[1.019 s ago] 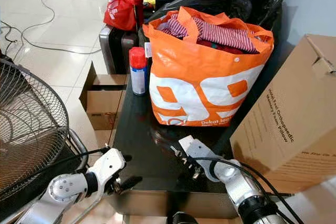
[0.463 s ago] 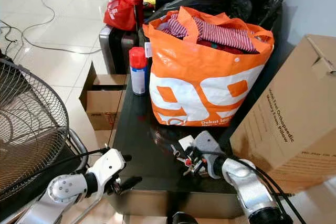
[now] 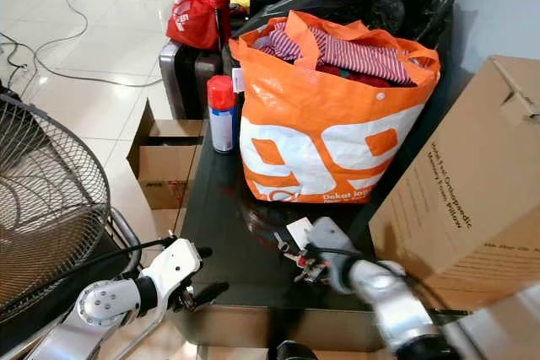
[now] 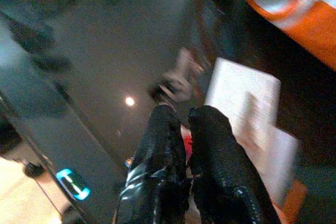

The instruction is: Hang keys on a hook

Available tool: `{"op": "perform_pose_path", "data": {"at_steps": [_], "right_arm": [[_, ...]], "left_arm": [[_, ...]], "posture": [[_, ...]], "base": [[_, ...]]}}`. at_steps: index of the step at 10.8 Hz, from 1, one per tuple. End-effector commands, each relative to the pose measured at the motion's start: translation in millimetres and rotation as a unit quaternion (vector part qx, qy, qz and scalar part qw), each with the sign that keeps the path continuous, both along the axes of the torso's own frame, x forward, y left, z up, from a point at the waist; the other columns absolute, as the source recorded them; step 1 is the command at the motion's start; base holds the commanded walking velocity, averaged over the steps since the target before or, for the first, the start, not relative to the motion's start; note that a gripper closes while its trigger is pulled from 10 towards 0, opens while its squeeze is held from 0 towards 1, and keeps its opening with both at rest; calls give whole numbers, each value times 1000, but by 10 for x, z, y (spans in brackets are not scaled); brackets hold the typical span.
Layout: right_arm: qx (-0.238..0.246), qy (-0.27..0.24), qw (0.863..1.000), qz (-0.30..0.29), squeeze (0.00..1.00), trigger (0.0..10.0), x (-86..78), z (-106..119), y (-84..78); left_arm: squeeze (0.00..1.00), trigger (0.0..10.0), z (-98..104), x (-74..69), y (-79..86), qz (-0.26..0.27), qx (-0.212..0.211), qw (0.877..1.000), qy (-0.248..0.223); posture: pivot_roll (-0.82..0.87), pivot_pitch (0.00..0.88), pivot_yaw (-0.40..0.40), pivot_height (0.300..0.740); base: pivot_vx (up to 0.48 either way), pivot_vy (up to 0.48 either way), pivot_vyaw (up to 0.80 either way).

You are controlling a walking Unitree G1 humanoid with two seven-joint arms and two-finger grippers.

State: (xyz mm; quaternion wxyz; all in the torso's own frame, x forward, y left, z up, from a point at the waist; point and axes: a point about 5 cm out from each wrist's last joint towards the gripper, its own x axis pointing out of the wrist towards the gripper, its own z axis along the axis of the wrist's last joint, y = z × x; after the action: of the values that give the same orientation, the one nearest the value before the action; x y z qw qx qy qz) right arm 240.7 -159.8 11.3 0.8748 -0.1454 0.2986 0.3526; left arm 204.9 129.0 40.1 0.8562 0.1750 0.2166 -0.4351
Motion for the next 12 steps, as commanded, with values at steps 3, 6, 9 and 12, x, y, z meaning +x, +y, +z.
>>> {"op": "perform_pose_path", "data": {"at_steps": [3,6,9,12], "right_arm": [[-15,-26,999,-24,1000,10000,145,-41,285],[-60,-44,994,-78,1000,10000,274,-111,301],[-73,-1,994,-84,824,10000,236,-210,177],[-42,30,995,-86,0,10000,219,-246,170]], "left_arm": [[0,10000,25,-7,-8,-4,6,1000,-5],[0,10000,67,-4,3,10,13,1000,-12],[0,10000,72,-14,1,10,16,1000,-5],[0,10000,79,-20,2,7,16,1000,-3]], "posture": [[-35,49,-64,740],[-23,96,-65,740],[-26,107,-61,740],[-29,108,-60,740]], "base": [[0,0,0],[0,0,0],[0,0,0],[0,0,0]]}}
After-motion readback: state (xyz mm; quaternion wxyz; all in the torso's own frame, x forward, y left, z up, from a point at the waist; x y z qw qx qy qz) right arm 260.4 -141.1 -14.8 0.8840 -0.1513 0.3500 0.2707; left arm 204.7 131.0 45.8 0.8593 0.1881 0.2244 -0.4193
